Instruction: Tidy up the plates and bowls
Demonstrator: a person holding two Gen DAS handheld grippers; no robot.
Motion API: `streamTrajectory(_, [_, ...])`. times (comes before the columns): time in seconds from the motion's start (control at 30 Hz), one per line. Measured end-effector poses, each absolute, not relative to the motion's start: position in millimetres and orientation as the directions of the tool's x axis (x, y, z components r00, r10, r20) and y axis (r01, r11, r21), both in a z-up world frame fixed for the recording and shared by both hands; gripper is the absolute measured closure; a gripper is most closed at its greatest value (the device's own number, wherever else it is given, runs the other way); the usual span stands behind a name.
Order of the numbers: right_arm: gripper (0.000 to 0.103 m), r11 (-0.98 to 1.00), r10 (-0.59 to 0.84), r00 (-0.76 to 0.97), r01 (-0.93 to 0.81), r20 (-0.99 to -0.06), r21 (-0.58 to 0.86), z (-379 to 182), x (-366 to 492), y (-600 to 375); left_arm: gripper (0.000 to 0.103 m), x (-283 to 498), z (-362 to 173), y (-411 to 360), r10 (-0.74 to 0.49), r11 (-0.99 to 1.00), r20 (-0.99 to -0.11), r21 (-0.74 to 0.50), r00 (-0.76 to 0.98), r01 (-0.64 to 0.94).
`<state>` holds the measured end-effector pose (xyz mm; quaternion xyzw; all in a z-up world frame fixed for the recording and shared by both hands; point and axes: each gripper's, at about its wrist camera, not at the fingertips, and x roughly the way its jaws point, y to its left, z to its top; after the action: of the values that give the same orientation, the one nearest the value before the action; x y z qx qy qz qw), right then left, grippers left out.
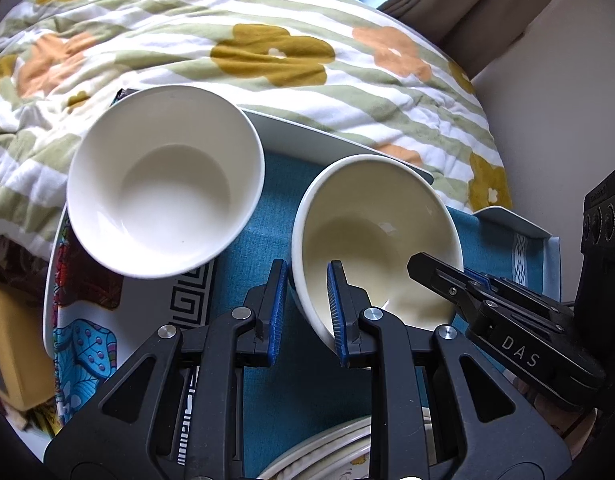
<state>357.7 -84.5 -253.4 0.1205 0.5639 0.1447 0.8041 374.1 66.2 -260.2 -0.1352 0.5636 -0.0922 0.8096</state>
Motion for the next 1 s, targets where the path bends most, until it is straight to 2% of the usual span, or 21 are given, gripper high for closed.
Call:
streamTrajectory(0.3, [0.088, 0.935, 0.355, 0.389, -0.122, -0.85, 0.334, -205.0, 329.3, -107.0, 0.085, 343.6, -202.4, 40.6, -0.317, 0.945, -0.855, -0.322, 0.41, 0.061])
streamTrajectory(0.6, [0.088, 0.931, 0.365, 0.47, -0.163, -0.804, 0.328, -144.9, 263.2, -172.3, 0.085, 276.6, -145.5, -30.4, -0.337, 0.939, -0.822, -0.331, 0.459, 0.096])
streamTrajectory(1.0, [0.088, 0.95, 0.311, 0.48, -0.121, -0.82, 0.289, -135.0, 169.3, -290.0, 0.085, 189.0, -142.3, -161.8, -0.38, 0.925, -0.828, -0.342, 0.413, 0.165])
